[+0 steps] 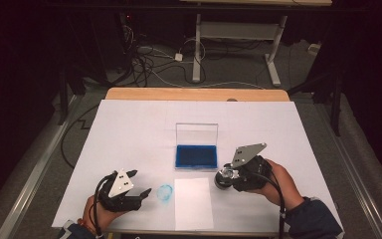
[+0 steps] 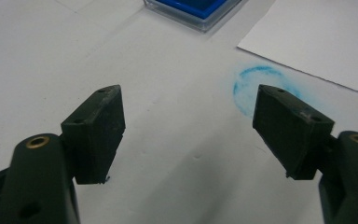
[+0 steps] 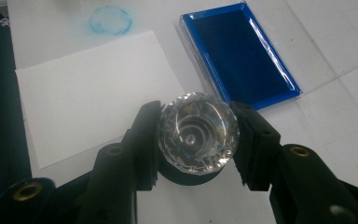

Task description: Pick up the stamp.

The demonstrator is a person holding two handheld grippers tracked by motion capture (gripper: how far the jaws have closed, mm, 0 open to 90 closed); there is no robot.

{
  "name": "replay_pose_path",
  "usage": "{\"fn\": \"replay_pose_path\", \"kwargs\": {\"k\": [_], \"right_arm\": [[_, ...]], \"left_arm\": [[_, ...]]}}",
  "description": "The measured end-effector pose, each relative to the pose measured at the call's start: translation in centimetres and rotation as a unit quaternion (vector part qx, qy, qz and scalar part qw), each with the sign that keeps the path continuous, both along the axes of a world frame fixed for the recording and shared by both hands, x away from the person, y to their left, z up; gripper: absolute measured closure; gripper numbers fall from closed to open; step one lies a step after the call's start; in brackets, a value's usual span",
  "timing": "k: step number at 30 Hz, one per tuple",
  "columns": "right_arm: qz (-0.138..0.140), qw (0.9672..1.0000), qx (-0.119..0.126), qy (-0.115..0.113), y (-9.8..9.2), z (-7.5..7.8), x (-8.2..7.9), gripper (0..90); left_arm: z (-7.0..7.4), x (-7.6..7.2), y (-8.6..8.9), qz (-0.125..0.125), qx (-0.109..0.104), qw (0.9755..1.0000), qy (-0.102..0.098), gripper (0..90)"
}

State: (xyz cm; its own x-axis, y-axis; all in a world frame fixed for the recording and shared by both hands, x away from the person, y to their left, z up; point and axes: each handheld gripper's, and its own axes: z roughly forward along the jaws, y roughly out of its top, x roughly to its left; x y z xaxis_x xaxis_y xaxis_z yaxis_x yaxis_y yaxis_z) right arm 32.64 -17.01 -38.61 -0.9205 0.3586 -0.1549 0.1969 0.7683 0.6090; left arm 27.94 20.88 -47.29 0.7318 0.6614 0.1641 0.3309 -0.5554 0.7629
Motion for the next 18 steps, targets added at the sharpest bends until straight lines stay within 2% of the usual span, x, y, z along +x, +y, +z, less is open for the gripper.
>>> {"fn": "replay_pose_path", "kwargs": {"k": [9, 12, 14, 18], "right_arm": [[0.008, 0.9999, 0.008, -0.004, 0.5, 0.3, -0.6, 56.4], [0.015, 0.9997, 0.016, -0.010, 0.9, 0.7, -0.9, 56.3], [0.019, 0.9996, 0.018, -0.012, 1.2, 0.9, -1.0, 56.3], [0.024, 0.9992, 0.028, -0.015, 1.6, 1.3, -1.2, 56.4]], "left_arm": [[0.0, 0.0, -0.7, -0.017, -0.002, 0.9998, 0.006, 23.9], [0.0, 0.1, -1.3, -0.027, -0.006, 0.9996, 0.010, 24.0], [0.0, 0.2, -1.7, -0.044, -0.009, 0.9989, 0.016, 24.0], [0.1, 0.2, -2.8, -0.059, -0.011, 0.9981, 0.015, 22.2]]}}
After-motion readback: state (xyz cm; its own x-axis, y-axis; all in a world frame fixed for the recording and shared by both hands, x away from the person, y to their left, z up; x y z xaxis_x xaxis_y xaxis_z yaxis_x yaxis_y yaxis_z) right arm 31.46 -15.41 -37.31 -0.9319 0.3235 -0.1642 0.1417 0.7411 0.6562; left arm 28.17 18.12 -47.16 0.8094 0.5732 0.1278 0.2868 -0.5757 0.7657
